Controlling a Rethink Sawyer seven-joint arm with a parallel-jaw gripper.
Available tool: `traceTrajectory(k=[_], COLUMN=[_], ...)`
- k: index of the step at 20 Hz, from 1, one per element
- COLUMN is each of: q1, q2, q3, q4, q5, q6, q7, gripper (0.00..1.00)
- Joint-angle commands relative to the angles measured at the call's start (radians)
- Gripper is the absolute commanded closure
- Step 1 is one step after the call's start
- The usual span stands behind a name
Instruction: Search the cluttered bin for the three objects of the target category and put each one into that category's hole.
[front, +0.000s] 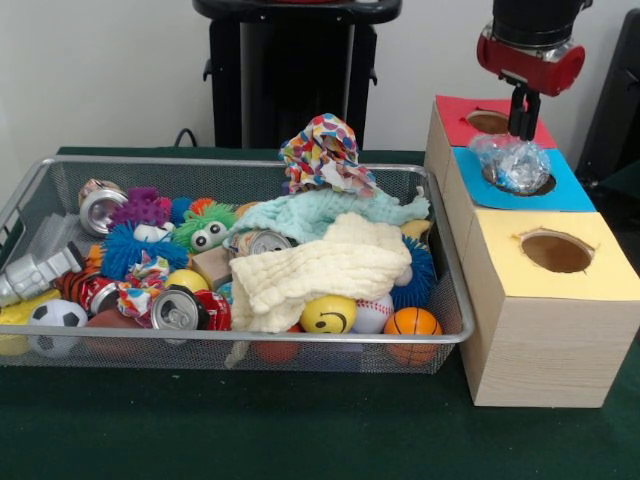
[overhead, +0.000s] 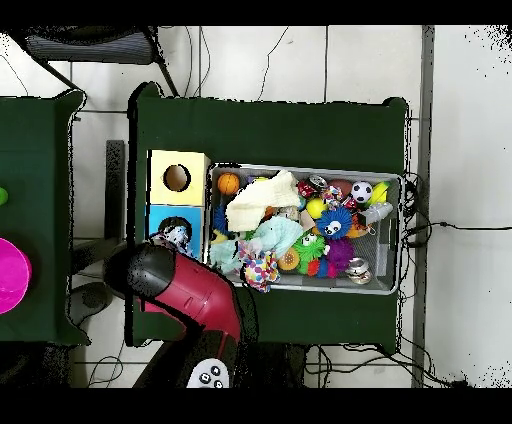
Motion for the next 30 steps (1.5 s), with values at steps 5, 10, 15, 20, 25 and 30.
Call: traceTrajectory(k=[5,10,15,20,25,30], q1=[-0.003,0.001,0.01,0.063,0.105,0.042], q2=[-0.01,-0.015,0.005,0.015,0.023,0.051], q3=[0.115,0.106,0.103,0.035,-0.081,-0.05], q4=[0.093,0.089,0.067,0.033,-0.032,-0.003], q5=[0.044,0.035,0.035,0.001,-0.073,-0.071], q6=[-0.122,-0.12,-0.143,-0.09,0.043,-0.073], q7=[0.221,0.232,0.242,0.286,0.29,0.181], gripper=[1.0,1.0,1.0,1.0,1.0,1.0])
